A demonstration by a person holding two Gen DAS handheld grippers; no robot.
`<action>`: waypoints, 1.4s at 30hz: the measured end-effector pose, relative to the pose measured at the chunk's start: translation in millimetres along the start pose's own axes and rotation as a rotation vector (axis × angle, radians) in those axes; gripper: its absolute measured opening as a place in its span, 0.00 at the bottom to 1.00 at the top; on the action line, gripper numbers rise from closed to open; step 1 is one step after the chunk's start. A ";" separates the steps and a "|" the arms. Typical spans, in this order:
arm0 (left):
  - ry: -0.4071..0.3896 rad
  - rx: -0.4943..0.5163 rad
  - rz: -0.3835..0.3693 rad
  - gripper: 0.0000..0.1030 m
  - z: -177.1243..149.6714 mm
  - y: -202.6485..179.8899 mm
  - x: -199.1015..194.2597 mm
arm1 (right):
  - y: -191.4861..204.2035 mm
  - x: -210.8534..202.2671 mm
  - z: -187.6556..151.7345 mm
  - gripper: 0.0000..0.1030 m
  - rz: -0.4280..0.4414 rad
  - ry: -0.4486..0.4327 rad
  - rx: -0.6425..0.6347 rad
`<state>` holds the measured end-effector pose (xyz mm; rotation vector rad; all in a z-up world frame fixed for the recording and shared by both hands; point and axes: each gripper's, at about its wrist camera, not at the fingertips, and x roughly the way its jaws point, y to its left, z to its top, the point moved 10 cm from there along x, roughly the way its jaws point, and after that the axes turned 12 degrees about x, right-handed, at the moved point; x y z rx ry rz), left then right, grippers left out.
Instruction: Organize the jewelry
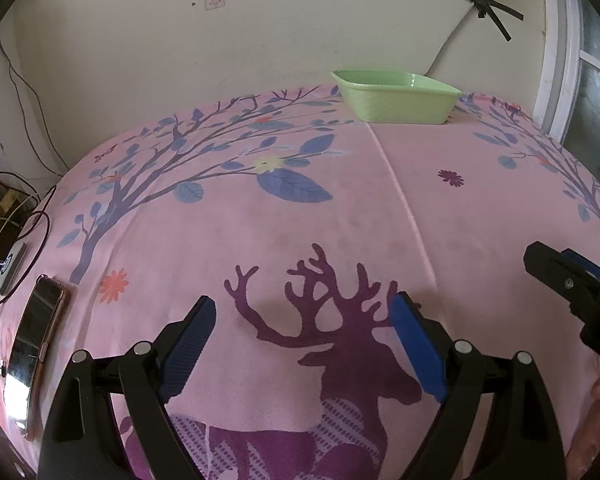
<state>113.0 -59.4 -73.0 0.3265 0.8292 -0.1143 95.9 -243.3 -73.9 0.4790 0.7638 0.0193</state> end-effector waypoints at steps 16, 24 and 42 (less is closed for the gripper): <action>0.001 0.000 0.001 0.73 -0.1 0.0 -0.4 | -0.7 0.0 -0.2 0.71 0.001 0.001 -0.001; -0.001 0.009 0.005 0.73 0.0 -0.6 -0.7 | -0.4 -0.4 -0.5 0.71 0.001 0.000 0.000; -0.006 0.003 -0.002 0.73 2.0 1.2 -0.3 | -0.5 -0.2 -0.6 0.71 0.001 0.000 0.001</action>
